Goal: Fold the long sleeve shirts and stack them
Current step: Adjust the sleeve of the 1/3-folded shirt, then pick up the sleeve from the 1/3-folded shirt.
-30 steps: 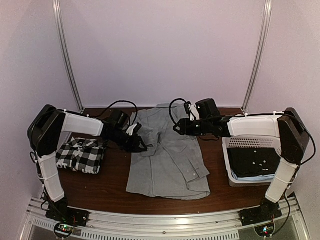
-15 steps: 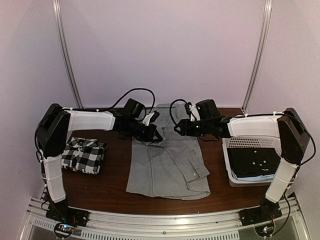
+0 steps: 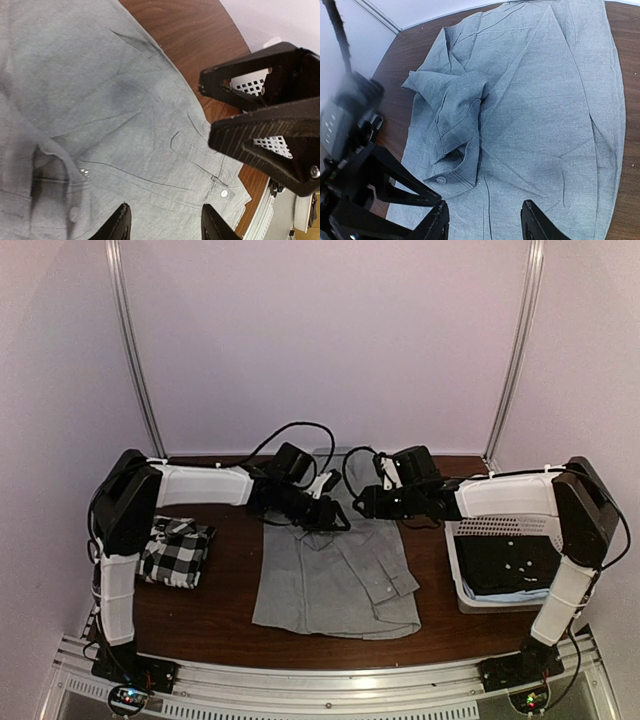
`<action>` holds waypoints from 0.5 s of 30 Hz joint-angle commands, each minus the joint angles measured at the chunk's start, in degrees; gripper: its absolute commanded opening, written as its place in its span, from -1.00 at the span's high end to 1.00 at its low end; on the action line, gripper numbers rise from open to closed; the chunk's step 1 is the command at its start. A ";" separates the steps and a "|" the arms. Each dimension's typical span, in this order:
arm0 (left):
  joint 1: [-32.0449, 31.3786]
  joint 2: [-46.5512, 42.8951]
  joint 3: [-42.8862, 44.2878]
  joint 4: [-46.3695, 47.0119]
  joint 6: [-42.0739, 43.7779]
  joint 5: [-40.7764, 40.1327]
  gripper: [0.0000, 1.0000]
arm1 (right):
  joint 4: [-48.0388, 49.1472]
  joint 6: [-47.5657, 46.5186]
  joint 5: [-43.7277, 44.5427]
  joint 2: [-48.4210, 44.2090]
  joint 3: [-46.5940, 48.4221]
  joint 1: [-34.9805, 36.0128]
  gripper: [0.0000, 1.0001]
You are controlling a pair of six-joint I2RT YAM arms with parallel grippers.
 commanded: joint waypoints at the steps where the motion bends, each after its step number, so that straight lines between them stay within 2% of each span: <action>1: 4.13 -7.53 -3.84 0.96 -1.62 -6.27 0.00 | 0.03 0.17 1.25 -0.13 -1.04 0.37 -0.01; 4: 8.06 -8.10 -6.09 0.84 -0.55 -4.82 0.00 | 0.03 0.19 0.68 0.08 -1.06 0.37 -0.01; 7: 11.21 -6.42 -5.76 0.78 2.99 -2.81 -0.14 | 0.04 -0.11 0.38 0.34 -0.67 0.49 -0.01; 15: 16.50 3.09 2.50 0.48 7.85 2.37 -0.36 | 0.04 -0.33 0.06 0.34 -0.17 0.64 -0.01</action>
